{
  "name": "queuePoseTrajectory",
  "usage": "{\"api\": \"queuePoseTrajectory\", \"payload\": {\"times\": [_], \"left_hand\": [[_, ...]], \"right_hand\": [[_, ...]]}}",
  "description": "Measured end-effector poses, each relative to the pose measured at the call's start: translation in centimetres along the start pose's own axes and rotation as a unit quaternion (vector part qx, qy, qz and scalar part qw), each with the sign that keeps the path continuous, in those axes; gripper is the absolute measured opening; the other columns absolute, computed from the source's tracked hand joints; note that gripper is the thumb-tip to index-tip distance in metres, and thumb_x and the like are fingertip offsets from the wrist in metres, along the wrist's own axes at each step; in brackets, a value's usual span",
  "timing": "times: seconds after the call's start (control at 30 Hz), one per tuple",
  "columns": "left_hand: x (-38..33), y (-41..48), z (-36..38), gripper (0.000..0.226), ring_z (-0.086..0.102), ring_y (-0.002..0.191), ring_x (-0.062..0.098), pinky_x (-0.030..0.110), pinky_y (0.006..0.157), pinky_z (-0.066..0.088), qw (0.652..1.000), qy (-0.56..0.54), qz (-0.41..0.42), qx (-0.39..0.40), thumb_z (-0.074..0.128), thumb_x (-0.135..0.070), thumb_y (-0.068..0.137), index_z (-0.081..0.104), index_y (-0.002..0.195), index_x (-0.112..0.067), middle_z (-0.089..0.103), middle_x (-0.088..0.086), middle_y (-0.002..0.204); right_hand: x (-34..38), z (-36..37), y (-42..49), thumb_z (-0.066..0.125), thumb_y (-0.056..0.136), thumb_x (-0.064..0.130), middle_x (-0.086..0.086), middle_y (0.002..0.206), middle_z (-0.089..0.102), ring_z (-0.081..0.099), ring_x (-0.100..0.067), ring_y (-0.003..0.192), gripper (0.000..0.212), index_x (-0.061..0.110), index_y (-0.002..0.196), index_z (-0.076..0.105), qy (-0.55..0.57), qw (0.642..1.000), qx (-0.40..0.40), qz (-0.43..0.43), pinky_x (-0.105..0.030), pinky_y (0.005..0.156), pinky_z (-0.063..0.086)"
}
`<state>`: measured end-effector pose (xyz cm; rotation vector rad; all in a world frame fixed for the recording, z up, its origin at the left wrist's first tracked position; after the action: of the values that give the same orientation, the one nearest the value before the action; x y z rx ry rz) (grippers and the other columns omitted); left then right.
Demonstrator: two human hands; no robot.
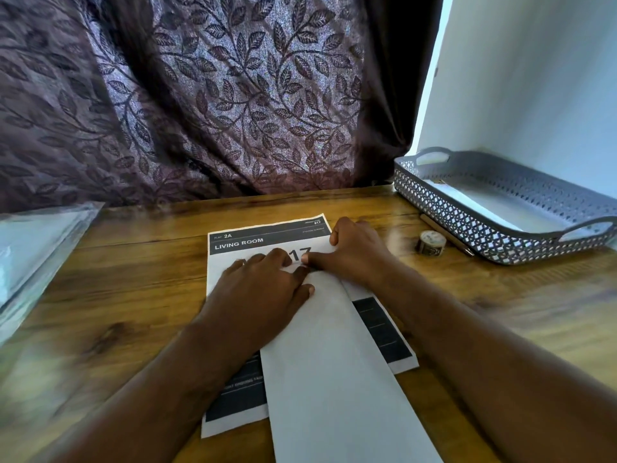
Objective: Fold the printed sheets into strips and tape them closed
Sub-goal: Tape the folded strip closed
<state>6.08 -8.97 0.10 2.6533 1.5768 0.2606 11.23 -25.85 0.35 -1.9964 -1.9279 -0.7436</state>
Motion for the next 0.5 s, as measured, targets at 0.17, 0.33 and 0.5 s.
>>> {"api": "queuePoseTrajectory", "payload": {"times": [0.17, 0.33, 0.5], "left_hand": [[-0.1, -0.2, 0.1, 0.051, 0.048, 0.133, 0.022, 0.043, 0.11, 0.039, 1.0, 0.014, -0.007, -0.014, 0.024, -0.055, 0.105, 0.04, 0.149, -0.035, 0.043, -0.001, 0.149], [-0.2, -0.3, -0.2, 0.051, 0.048, 0.133, 0.021, 0.042, 0.11, 0.039, 1.0, 0.02, -0.006, -0.019, 0.024, -0.055, 0.105, 0.04, 0.149, -0.035, 0.043, -0.002, 0.15], [-0.1, -0.2, 0.1, 0.05, 0.042, 0.139, 0.02, 0.04, 0.11, 0.04, 1.0, 0.005, -0.001, -0.028, 0.026, -0.054, 0.105, 0.039, 0.15, -0.035, 0.039, -0.002, 0.154]], "right_hand": [[-0.2, -0.1, 0.3, 0.079, 0.081, 0.051, -0.005, 0.107, 0.058, 0.049, -0.018, 0.093, 0.056, 0.011, 0.113, 0.058, -0.007, 1.0, -0.015, -0.007, -0.023, 0.054, 0.027], [-1.0, -0.5, 0.4, 0.082, 0.08, 0.042, 0.006, 0.092, 0.057, 0.05, -0.009, 0.08, 0.043, 0.016, 0.107, 0.062, 0.015, 0.999, 0.006, -0.03, -0.022, 0.055, 0.032], [-1.5, -1.3, 0.2, 0.086, 0.076, 0.04, 0.012, 0.091, 0.052, 0.05, -0.005, 0.079, 0.049, 0.024, 0.116, 0.062, 0.048, 0.995, 0.082, -0.024, -0.022, 0.059, 0.035]]}}
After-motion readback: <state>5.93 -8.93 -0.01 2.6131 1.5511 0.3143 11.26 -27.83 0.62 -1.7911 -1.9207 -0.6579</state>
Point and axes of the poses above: each hand's wrist, its own y-axis towards the middle knuckle, its own z-axis out of the palm, x = y × z, the point moved 3 cm from there along y, towards the middle knuckle
